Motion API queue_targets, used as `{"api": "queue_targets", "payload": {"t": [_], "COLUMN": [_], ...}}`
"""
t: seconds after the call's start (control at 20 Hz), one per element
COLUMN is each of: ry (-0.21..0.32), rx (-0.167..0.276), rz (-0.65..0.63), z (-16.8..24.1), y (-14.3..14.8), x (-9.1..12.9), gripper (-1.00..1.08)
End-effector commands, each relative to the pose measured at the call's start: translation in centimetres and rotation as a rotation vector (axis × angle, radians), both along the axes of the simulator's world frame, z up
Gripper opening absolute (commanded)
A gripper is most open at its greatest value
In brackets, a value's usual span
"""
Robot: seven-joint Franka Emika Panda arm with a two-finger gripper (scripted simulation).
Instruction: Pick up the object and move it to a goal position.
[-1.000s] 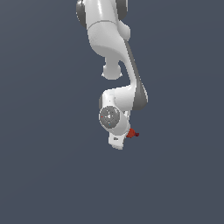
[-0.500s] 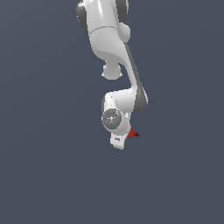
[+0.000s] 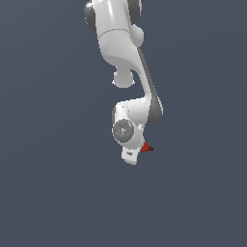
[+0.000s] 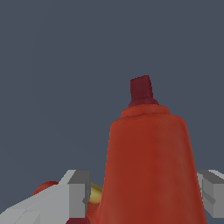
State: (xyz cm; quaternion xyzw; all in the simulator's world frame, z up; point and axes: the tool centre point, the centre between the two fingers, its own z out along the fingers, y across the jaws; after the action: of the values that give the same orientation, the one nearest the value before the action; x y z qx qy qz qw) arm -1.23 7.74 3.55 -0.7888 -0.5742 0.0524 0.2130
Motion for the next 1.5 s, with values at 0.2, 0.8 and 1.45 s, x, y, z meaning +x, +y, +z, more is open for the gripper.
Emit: {"api": "queue_targets", "payload": {"t": [0.2, 0.8, 1.45], "ry": [0.002, 0.002, 0.002], "rx": [0.000, 0.000, 0.000], "rz": [0.000, 0.001, 0.000], "z": [0.8, 7.3, 14.4], "y": [0.3, 2.5, 5.0], "x": [0.4, 4.1, 8.4], "gripper": [-1.00, -1.00, -1.00]}}
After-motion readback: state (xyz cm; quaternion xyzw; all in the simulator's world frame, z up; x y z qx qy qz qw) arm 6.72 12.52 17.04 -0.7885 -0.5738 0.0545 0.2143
